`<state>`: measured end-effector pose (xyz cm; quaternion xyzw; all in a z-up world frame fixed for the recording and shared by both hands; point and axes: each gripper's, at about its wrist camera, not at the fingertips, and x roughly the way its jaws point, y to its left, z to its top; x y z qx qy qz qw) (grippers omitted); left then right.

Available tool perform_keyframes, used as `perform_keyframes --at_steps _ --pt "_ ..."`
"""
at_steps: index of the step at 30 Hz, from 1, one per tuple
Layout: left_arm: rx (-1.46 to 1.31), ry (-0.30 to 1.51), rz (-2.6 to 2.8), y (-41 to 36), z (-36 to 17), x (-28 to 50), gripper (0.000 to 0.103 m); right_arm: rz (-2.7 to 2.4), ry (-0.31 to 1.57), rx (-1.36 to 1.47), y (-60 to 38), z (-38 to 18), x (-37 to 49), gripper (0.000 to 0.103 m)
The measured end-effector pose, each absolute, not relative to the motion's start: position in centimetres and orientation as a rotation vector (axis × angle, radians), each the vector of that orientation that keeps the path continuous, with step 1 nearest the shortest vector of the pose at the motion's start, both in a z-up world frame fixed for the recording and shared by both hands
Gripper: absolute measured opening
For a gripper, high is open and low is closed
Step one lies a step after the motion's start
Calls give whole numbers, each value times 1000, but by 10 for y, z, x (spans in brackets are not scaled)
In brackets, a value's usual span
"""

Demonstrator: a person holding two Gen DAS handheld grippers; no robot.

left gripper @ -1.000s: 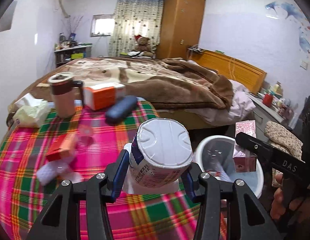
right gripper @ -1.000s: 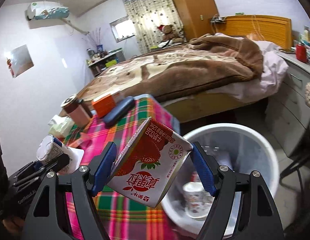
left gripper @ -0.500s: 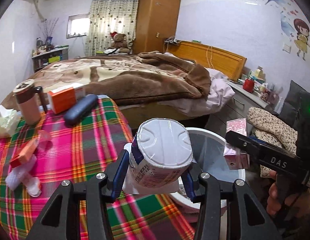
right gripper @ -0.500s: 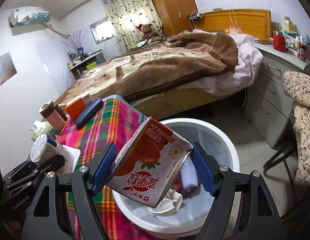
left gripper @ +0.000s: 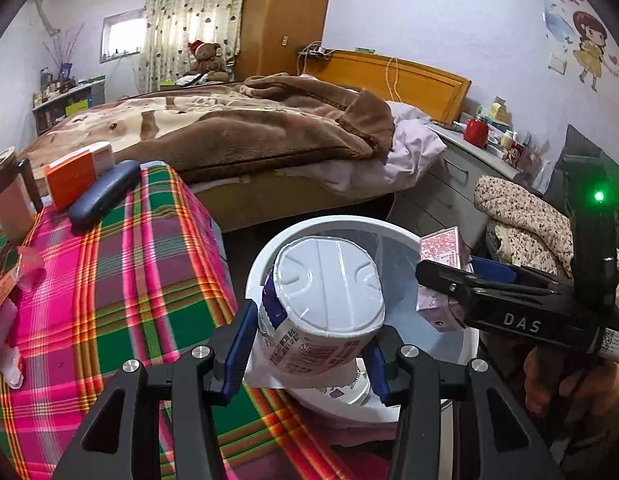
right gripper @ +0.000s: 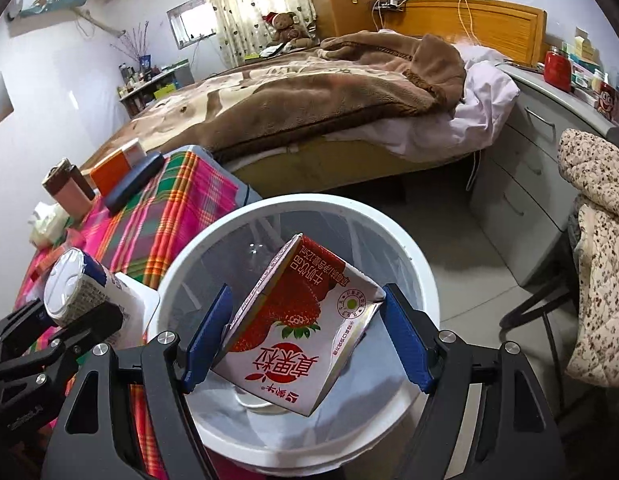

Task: Collect trash
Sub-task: 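Open both grippers to drop the cup and carton into the wastebasket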

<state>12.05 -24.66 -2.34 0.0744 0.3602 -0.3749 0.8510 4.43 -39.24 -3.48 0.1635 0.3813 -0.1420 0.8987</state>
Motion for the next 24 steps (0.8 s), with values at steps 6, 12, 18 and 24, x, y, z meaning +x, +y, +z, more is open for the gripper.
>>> perform_keyframes --at_steps 6,12,18,24 --pt "148 768 -805 -253 -26 123 52 -311 792 350 -400 -38 44 78" --pt "133 760 -810 -251 -24 124 64 -320 792 348 -400 -38 44 78" --pt "117 755 -808 -246 -20 123 65 -327 789 333 -397 -34 44 78" --pt "108 742 -798 -238 -13 119 65 -322 764 340 -392 -27 41 78"
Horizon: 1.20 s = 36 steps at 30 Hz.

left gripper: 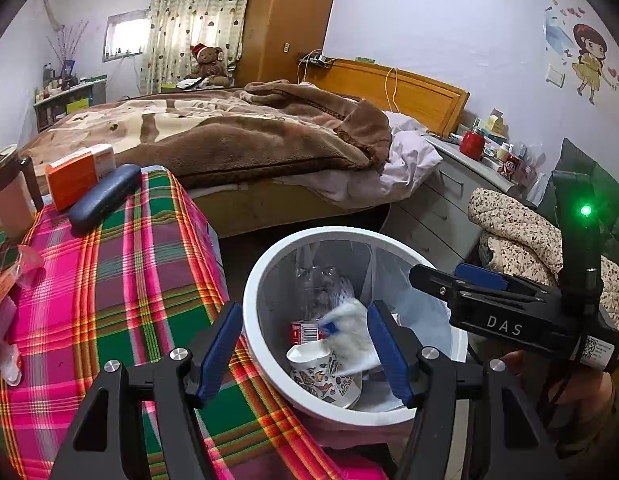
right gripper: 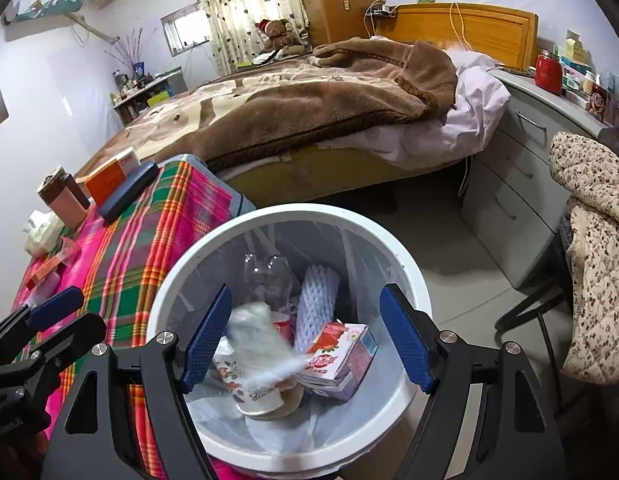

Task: Collect trash
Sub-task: 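Open both grippers to drop the cup and carton into the wastebasket, then move both tools back over the table toward the remaining trash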

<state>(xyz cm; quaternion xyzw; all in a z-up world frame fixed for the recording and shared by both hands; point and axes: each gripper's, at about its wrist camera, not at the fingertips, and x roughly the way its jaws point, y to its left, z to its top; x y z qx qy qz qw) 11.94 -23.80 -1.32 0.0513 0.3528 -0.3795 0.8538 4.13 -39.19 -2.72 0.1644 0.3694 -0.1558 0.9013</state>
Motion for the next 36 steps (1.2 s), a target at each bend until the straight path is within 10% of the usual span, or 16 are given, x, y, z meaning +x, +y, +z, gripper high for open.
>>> perform_keyframes --at_steps 36 --pt "-64 646 -392 -13 4 151 65 6 678 217 -250 -19 90 78"
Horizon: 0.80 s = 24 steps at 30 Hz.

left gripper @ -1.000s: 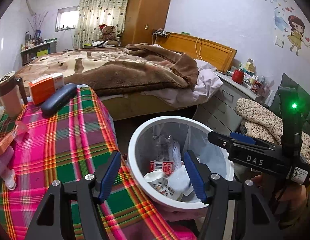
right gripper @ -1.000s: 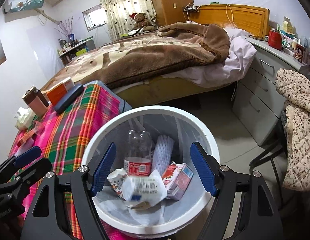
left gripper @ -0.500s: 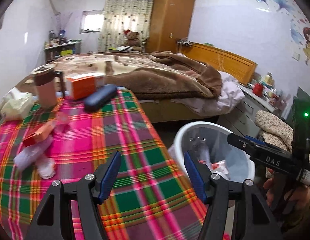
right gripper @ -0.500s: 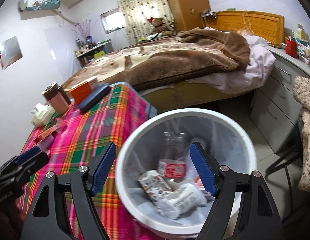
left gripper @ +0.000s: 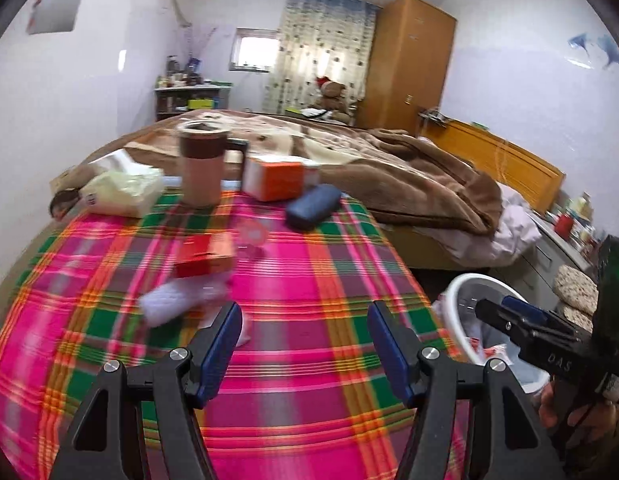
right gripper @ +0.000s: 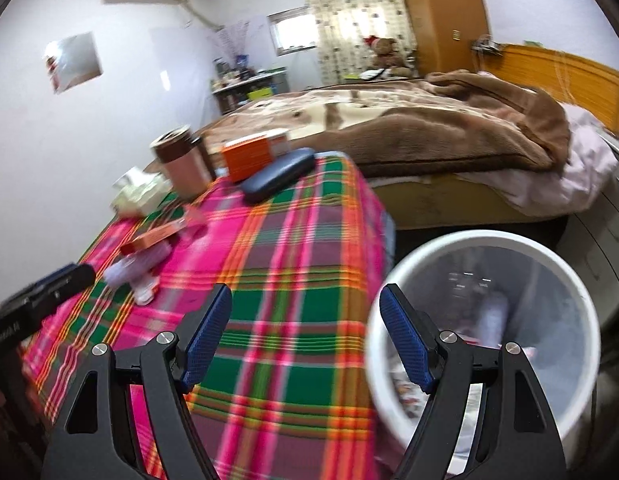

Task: Collect trash
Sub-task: 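Move both tools back over the table toward the remaining trash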

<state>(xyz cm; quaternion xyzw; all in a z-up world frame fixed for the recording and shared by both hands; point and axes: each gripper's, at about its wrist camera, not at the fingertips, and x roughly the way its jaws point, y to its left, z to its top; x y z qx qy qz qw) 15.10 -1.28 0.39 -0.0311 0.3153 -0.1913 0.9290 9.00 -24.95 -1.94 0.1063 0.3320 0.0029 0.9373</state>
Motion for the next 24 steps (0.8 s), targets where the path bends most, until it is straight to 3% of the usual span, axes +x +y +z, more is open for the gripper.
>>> perform_keyframes --at_steps 10,24 --pt "-96 666 -268 61 -9 169 65 129 717 150 -190 -26 113 78" --pt "-98 751 -268 102 -34 213 65 242 780 84 -125 -41 151 78"
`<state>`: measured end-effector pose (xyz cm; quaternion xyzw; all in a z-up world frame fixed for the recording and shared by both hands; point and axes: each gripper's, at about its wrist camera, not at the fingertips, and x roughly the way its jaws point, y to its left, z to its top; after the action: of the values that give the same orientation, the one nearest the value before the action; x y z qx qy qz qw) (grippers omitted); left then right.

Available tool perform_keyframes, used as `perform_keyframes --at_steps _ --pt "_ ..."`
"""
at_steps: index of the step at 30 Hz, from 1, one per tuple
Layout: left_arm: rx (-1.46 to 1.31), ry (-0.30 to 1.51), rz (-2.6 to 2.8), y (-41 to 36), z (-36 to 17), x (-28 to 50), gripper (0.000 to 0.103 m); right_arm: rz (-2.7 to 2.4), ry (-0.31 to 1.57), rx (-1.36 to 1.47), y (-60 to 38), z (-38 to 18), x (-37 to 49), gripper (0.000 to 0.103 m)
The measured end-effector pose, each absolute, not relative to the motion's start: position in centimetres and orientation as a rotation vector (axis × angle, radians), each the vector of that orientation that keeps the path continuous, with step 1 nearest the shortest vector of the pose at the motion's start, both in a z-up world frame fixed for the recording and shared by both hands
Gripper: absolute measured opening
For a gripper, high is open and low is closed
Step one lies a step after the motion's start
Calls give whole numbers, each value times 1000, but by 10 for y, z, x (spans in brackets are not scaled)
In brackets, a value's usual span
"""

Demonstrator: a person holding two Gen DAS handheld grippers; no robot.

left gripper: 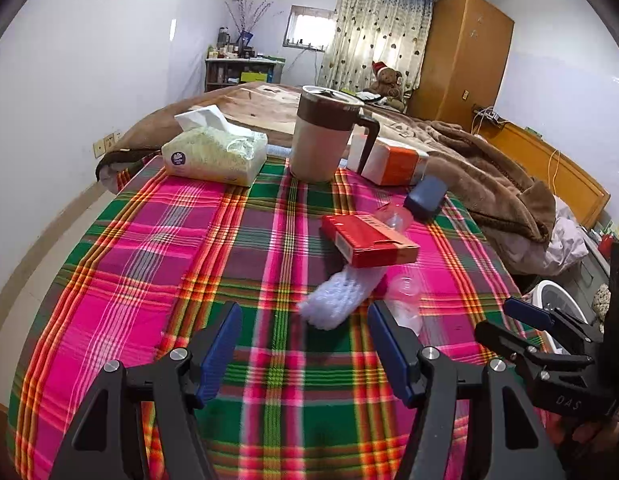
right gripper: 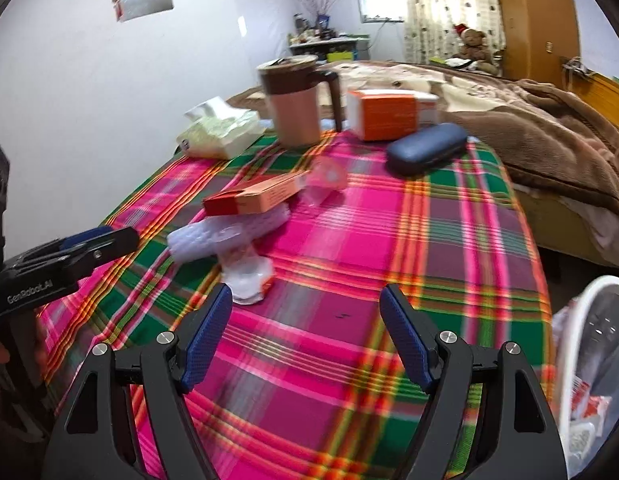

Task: Collect trash
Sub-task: 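Move both tools back over the table toward the remaining trash, then grasp the clear plastic cup with the right gripper while the left gripper grasps white foam netting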

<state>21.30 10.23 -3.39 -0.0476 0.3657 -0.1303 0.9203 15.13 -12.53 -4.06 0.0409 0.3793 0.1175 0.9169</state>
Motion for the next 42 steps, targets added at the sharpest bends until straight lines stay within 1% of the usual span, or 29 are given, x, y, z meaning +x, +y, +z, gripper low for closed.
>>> perform_keyframes --at_steps 9,11,13,14,16,18,20,22,30,42 --pt "-97 793 -318 106 -47 242 65 306 837 25 -89 -53 175 77" --pt "-100 800 -339 105 -48 247 65 304 843 -1 -84 -55 180 67" --pt "-106 817 -372 104 -52 255 65 313 849 -16 -79 -56 185 64" --pt "-110 826 -377 104 -54 258 65 316 852 -19 -78 -56 187 60" --pt "-101 829 -370 102 -55 263 65 324 855 -22 -76 -57 191 56" --pt "-93 827 -391 99 -54 267 65 327 857 -25 -75 -57 193 48" --pt "-84 835 -409 96 -55 272 65 336 866 -17 -76 -58 195 35" --pt "-80 844 -409 94 -57 277 65 341 868 -13 -77 -58 195 31" --pt "-41 898 -478 73 -68 290 65 285 864 10 -97 -59 193 31" --pt "73 923 -473 38 -81 299 65 209 854 81 -135 -57 183 31"
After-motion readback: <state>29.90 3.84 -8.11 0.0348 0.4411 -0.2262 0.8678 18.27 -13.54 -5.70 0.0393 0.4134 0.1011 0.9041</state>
